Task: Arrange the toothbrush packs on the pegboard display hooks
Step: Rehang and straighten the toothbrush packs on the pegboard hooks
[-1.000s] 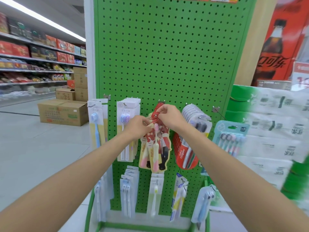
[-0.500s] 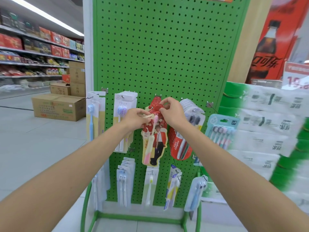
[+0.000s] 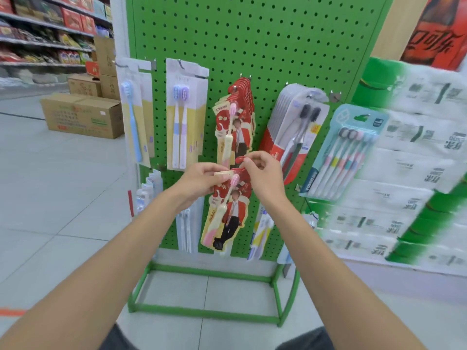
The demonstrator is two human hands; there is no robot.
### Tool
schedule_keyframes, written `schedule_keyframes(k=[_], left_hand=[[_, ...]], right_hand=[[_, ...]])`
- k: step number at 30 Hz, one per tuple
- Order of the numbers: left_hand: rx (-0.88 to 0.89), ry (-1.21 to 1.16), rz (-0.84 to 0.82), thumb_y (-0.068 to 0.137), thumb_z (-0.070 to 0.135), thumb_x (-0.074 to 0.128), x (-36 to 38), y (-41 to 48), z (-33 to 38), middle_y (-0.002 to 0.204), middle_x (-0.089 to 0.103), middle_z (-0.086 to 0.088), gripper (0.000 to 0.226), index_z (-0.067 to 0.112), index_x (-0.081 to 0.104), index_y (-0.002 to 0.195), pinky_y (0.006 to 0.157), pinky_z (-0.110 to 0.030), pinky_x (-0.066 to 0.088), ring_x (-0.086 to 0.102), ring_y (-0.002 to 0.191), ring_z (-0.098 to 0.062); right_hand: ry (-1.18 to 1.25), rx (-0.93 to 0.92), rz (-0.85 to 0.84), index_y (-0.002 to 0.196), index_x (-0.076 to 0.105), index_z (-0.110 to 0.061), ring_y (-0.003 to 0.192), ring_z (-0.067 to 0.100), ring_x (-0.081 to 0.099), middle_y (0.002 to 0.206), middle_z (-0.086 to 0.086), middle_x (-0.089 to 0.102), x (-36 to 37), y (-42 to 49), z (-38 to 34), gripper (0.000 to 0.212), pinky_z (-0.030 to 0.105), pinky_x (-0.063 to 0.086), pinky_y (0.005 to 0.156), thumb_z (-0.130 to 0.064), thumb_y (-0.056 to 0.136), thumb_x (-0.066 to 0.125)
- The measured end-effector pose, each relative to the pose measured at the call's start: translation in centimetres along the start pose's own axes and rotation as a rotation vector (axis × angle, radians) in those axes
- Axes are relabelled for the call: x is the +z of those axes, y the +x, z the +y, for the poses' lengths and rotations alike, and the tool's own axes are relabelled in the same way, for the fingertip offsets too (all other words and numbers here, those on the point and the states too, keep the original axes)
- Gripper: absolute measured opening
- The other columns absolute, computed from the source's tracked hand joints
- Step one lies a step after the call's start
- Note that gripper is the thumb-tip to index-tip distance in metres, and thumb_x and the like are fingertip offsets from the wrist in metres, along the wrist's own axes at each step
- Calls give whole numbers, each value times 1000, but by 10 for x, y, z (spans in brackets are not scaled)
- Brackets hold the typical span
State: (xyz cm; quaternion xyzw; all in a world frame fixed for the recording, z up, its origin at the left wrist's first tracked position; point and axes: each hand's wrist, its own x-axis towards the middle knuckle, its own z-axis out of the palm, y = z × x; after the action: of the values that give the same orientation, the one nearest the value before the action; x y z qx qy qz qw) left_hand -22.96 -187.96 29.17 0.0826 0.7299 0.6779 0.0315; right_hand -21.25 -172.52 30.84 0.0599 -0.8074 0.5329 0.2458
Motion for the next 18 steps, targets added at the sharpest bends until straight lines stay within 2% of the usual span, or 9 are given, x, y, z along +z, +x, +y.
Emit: schedule_keyframes(k=[3, 6, 8, 9, 11, 12, 14, 15, 18], left_hand=[[2, -16, 26, 88, 16, 72, -2, -5, -26, 92, 77, -3, 11, 16, 72, 99, 62, -18, 53, 71, 76, -8], [-12, -69, 17, 89, 15, 70, -1, -10, -46, 93, 77, -2, 12, 15, 72, 101, 67, -20, 54, 71, 81, -10], [-13, -121, 26, 91, 13, 67, 1, -12, -50, 92, 76, -4, 13, 12, 72, 103, 67, -19, 54, 71, 79, -10], [-8, -142, 36, 92, 12, 66, 3, -13, -50, 91, 76, -4, 13, 12, 72, 104, 66, -18, 54, 71, 77, -9], [-4, -171, 62, 93, 11, 65, 7, -13, -52, 89, 76, -2, 13, 13, 72, 102, 65, -17, 54, 70, 75, -9], [-7, -173, 81, 92, 11, 65, 8, -13, -54, 86, 76, -1, 12, 14, 72, 101, 64, -17, 54, 70, 73, -8], [-21, -179, 148, 91, 12, 67, 8, -14, -58, 83, 76, 0, 12, 13, 72, 102, 62, -17, 54, 70, 70, -7], [-36, -203, 188, 91, 12, 67, 7, -14, -60, 84, 76, -1, 14, 12, 72, 104, 62, -18, 54, 70, 69, -7], [-76, -315, 292, 93, 10, 65, 1, -13, -63, 88, 74, -3, 14, 11, 70, 106, 62, -17, 56, 69, 65, -5]], right_hand=[[65, 53, -25, 92, 67, -22, 85, 4, 64, 92, -8, 70, 6, -11, 19, 11, 20, 48, 72, -20, 97, 57], [75, 90, -99, 92, 70, -16, 77, 0, 62, 87, -10, 69, 8, -17, 33, 16, 15, 46, 70, -28, 96, 60], [86, 146, -198, 83, 69, -14, 64, 8, 60, 75, -4, 68, 10, -22, 36, 27, 17, 47, 65, -32, 97, 57], [109, 175, -244, 79, 69, -13, 63, 14, 59, 72, 1, 69, 12, -26, 37, 33, 19, 47, 64, -34, 99, 54], [139, 254, -313, 82, 74, -13, 72, 18, 62, 78, 9, 73, 14, -32, 43, 44, 15, 48, 69, -42, 101, 47], [154, 302, -340, 87, 76, -13, 80, 18, 66, 87, 12, 75, 16, -34, 49, 48, 18, 50, 80, -49, 99, 46], [178, 391, -384, 98, 77, -17, 102, 25, 68, 102, 9, 75, 20, -37, 61, 57, 40, 47, 102, -66, 86, 49], [185, 422, -413, 105, 75, -18, 110, 28, 65, 110, 6, 73, 22, -39, 67, 66, 48, 44, 106, -73, 77, 51], [200, 521, -516, 128, 63, -19, 124, 26, 56, 133, 3, 63, 27, -48, 85, 95, 52, 38, 110, -84, 60, 57]])
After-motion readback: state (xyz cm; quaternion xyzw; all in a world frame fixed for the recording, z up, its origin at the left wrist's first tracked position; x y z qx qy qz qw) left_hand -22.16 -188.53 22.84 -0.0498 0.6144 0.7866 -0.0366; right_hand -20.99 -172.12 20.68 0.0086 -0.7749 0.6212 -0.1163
